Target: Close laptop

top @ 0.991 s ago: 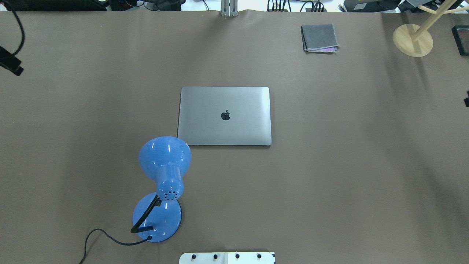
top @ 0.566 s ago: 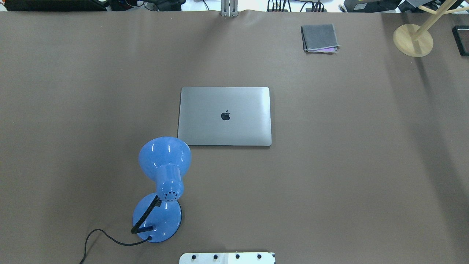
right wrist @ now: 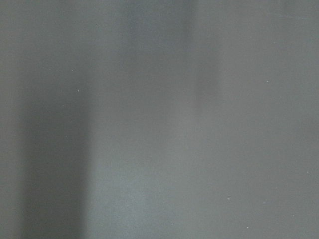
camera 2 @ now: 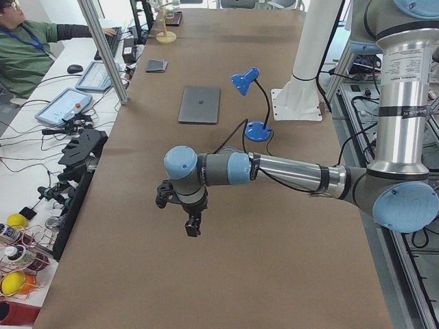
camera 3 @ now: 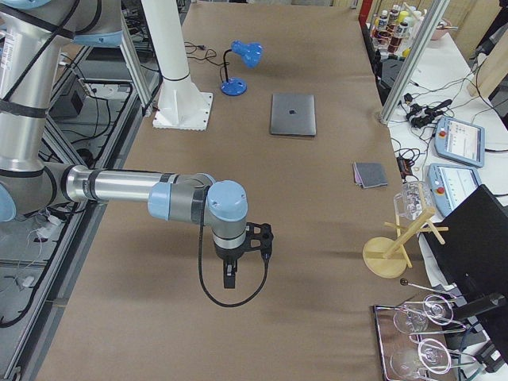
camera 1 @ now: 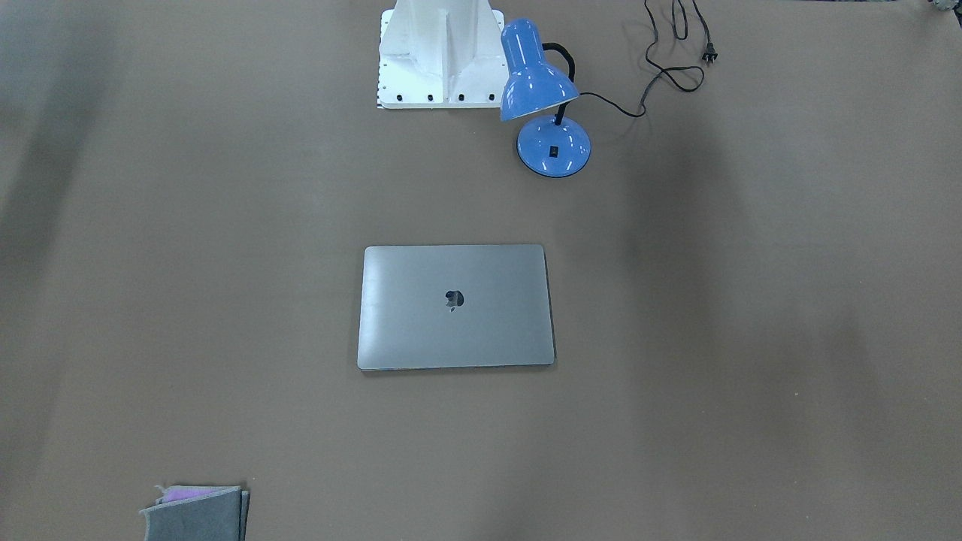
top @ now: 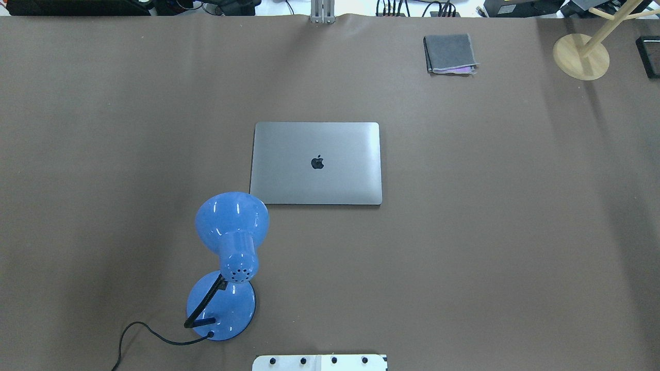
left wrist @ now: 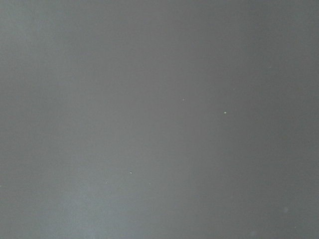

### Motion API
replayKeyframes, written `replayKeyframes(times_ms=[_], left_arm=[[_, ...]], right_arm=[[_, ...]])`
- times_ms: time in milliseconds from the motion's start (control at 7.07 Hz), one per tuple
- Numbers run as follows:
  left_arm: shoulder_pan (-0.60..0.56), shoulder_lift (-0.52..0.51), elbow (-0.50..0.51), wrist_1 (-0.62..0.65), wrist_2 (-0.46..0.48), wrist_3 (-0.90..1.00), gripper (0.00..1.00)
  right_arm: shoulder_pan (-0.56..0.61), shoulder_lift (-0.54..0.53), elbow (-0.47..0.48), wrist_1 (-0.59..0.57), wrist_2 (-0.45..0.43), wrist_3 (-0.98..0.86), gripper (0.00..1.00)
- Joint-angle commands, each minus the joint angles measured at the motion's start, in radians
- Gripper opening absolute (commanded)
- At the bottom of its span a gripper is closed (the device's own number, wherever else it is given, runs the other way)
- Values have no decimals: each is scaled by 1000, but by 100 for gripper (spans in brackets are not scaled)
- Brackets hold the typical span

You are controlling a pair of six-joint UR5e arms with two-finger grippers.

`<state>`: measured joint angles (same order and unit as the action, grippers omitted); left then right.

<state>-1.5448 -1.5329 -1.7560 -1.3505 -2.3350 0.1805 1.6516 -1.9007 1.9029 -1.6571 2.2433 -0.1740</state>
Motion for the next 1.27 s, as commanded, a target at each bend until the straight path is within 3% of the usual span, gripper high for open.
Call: replayKeyframes(times_ms=[0,425,1132], left_arm=[[-1,0,-7,-7,-20,0,98],[-1,25,-60,-9,-18,4,98],[-3,48,-60,-9,-21,2,98]], right_arm=[[0,-4,-4,0,11,2,100],[0,-4,-4,-1,15,7,100],[0,-3,-4,-1,18,5,100]])
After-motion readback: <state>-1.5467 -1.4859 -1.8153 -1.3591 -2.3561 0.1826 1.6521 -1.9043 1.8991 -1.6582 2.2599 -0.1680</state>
